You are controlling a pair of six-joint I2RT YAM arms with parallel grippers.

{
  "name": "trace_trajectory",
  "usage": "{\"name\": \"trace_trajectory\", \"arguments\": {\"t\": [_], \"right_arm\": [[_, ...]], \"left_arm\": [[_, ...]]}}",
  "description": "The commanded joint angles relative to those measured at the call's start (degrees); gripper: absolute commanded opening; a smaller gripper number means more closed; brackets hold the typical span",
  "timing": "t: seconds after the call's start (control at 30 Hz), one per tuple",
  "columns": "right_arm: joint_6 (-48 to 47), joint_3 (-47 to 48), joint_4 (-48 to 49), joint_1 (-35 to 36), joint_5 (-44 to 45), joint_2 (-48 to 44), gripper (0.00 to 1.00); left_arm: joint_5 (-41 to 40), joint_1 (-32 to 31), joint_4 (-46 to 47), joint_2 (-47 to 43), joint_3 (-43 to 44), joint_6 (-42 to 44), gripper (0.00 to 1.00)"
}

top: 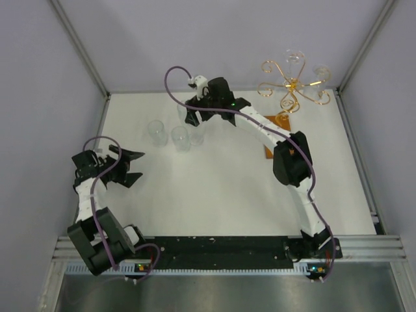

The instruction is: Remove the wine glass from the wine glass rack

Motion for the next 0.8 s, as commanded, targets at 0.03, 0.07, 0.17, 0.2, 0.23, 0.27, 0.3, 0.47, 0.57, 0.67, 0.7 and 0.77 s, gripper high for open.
{"name": "trace_trajectory", "arguments": {"t": [0.03,0.07,0.17,0.2,0.23,0.27,0.3,0.47,0.57,0.67,0.7,0.77], "right_arm": [[5.14,5.74,3.55,-1.9,-0.38,2.19,0.61],[4.97,6.0,3.56,-1.82,-0.72,2.54,0.63],[4.88,6.27,4.25,-1.82,-1.34,2.9,0.8],[5.14,6.36,4.87,-1.82,-1.34,2.9,0.84],[5.23,6.44,5.4,-1.82,-1.17,2.9,0.87],[5.14,6.53,5.92,-1.82,-1.17,2.81,0.89],[4.97,6.53,6.28,-1.82,-1.25,2.63,0.93],[3.65,6.45,6.37,-1.47,-1.61,1.49,0.99],[3.03,6.18,6.46,-1.11,-1.17,0.96,0.99],[2.59,6.27,6.63,-0.67,-0.82,-0.53,0.99],[0.94,6.36,6.72,-0.5,-0.82,-1.23,0.99],[-0.13,6.27,6.98,0.03,-0.55,-2.46,0.99]], "left_arm": [[-0.05,1.43,0.13,0.65,3.02,1.69,0.97],[0.04,1.6,0.13,0.82,3.19,1.78,0.97],[0.13,1.87,0.13,1.44,3.81,1.87,0.97],[0.22,1.96,0.13,1.61,3.98,1.96,0.97],[0.22,1.87,0.31,1.7,3.9,1.78,0.97],[0.22,1.96,0.39,1.79,3.9,1.78,0.97],[0.39,1.96,0.57,1.7,3.72,1.69,0.97],[0.92,1.87,1.62,1.35,2.41,0.82,0.97],[1.18,1.96,2.15,0.74,1.97,0.38,0.97],[1.36,1.87,2.07,0.03,2.14,0.37,0.97],[1.45,1.87,2.07,-0.05,2.4,0.37,0.97],[1.45,1.96,1.98,-0.32,3.02,0.72,0.97]]}}
